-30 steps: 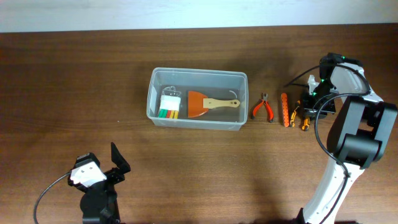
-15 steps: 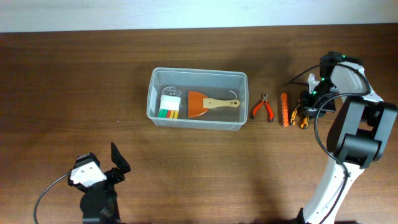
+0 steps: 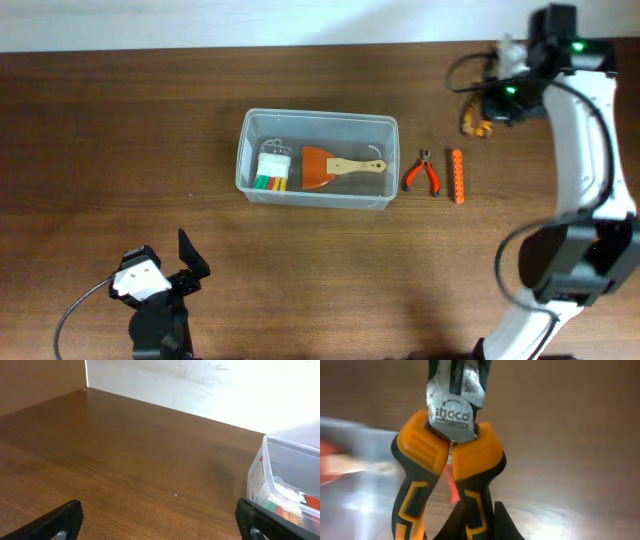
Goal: Pack container
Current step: 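Carry the yellow-black pliers into the container and release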
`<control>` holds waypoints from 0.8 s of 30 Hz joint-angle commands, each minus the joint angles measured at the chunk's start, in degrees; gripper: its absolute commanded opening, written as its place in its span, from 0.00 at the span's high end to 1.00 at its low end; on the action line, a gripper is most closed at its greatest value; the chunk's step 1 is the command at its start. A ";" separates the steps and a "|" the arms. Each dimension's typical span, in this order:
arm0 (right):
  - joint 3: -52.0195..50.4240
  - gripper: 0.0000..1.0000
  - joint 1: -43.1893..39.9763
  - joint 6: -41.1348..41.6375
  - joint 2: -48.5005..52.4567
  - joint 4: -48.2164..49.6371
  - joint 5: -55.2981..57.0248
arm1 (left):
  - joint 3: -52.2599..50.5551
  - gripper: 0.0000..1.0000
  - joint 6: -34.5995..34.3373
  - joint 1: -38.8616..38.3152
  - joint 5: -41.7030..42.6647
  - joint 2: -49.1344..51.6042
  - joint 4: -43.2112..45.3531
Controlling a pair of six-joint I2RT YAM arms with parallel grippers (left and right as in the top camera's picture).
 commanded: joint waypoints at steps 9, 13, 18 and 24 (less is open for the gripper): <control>0.26 0.96 25.07 -34.07 -1.49 0.24 -2.69 | -0.28 0.01 0.50 -0.22 -0.42 -0.37 0.13; 0.11 0.96 29.40 -50.05 2.40 0.79 -3.32 | -0.28 0.01 0.50 -0.24 -0.42 -0.37 0.13; 0.11 0.96 31.19 -53.42 6.08 3.30 -3.74 | -0.28 0.01 0.50 -0.24 -0.42 -0.37 0.13; 0.11 0.96 31.47 -56.68 11.06 8.00 -6.12 | -0.28 0.01 0.50 -0.24 -0.42 -0.35 0.13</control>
